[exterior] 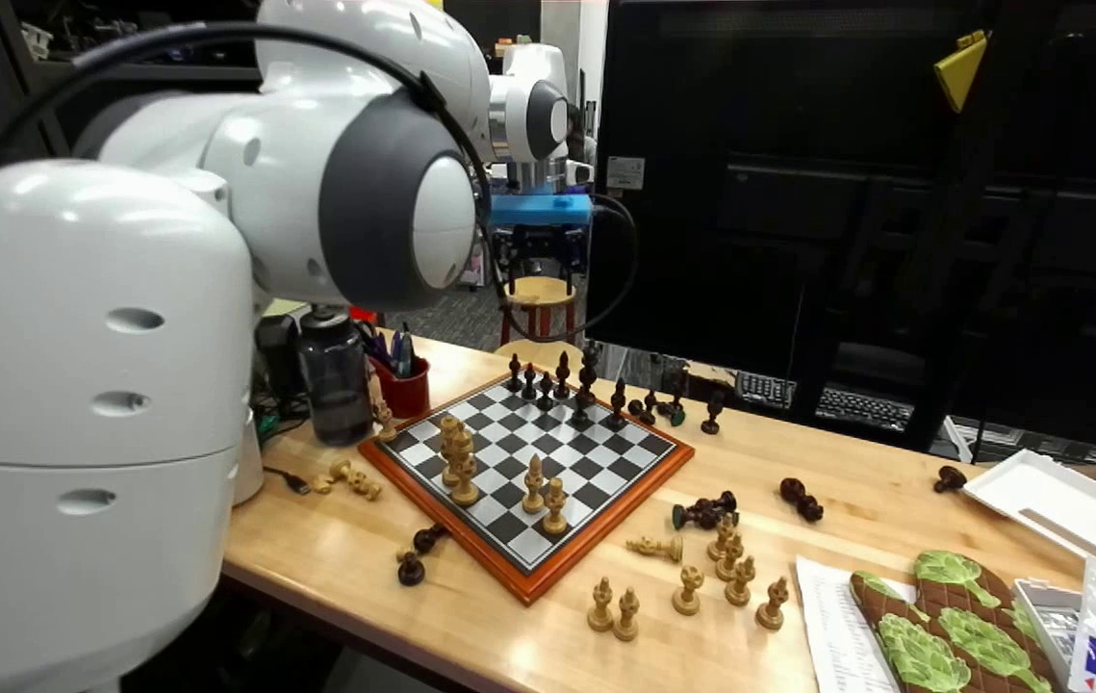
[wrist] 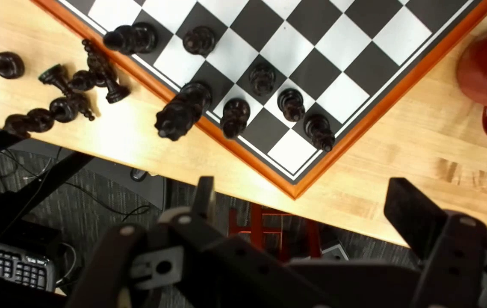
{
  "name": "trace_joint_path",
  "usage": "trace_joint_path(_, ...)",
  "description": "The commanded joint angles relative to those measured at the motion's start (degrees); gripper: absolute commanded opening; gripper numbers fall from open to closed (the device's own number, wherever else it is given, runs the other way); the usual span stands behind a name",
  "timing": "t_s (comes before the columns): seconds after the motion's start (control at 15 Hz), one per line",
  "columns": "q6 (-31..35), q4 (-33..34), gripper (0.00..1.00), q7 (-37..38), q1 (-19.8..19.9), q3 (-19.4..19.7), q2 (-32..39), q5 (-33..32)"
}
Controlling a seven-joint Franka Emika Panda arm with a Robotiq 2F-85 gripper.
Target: Move the bishop to 8c
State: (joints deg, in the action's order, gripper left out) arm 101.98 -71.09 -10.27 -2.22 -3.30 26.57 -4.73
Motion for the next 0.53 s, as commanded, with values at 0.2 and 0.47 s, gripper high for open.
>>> trace_joint_path(0.2, 9.3, -22.2, 1.0, 9.4, -2.1, 0.6, -14.6, -2.0)
trace_joint_path(0.47, 13.0, -31.3, 1.0, 13.5, -2.9, 0.2, -20.0, -4.7)
